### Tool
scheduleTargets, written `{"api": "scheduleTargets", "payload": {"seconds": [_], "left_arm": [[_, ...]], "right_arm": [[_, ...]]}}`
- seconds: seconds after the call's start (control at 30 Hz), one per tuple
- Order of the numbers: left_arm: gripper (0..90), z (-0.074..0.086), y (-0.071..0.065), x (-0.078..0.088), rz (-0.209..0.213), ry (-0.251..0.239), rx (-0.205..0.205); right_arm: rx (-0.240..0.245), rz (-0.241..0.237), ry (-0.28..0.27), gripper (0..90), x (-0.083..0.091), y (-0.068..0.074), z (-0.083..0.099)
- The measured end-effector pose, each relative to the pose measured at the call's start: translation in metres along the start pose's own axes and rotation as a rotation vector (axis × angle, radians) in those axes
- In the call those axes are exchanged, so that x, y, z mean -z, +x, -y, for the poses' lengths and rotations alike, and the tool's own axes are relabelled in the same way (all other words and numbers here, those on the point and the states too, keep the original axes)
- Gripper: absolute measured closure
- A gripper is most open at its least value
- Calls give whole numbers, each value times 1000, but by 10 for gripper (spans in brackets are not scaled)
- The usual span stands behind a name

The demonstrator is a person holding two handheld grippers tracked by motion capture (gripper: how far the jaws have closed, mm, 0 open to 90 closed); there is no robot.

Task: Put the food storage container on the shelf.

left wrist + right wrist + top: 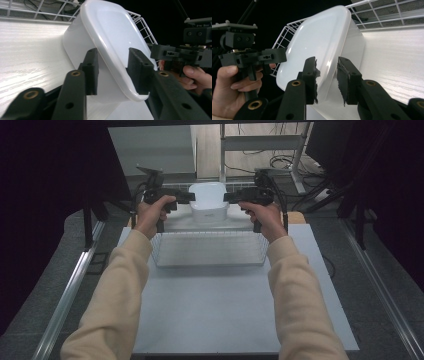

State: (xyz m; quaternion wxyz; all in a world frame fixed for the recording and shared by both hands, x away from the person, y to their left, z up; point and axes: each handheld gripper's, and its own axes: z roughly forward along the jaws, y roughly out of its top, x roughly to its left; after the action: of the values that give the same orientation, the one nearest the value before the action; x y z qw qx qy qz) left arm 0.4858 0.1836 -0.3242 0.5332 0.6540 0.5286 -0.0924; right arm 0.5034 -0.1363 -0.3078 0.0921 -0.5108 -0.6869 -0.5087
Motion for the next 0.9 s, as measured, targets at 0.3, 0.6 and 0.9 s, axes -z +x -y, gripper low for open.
{"api": "scheduleTargets", "payload": {"seconds": [0.3, 0.6, 0.9], "left_arm": [[305, 9, -26, 25, -86, -91, -161], [279, 62, -54, 60, -190, -65, -345], [291, 136, -55, 91, -213, -102, -427]], "right_arm": [[147, 36, -93, 395, 25, 16, 8], [421, 143, -98, 294, 66, 29, 61], [520, 138, -121, 277, 95, 29, 119]]}}
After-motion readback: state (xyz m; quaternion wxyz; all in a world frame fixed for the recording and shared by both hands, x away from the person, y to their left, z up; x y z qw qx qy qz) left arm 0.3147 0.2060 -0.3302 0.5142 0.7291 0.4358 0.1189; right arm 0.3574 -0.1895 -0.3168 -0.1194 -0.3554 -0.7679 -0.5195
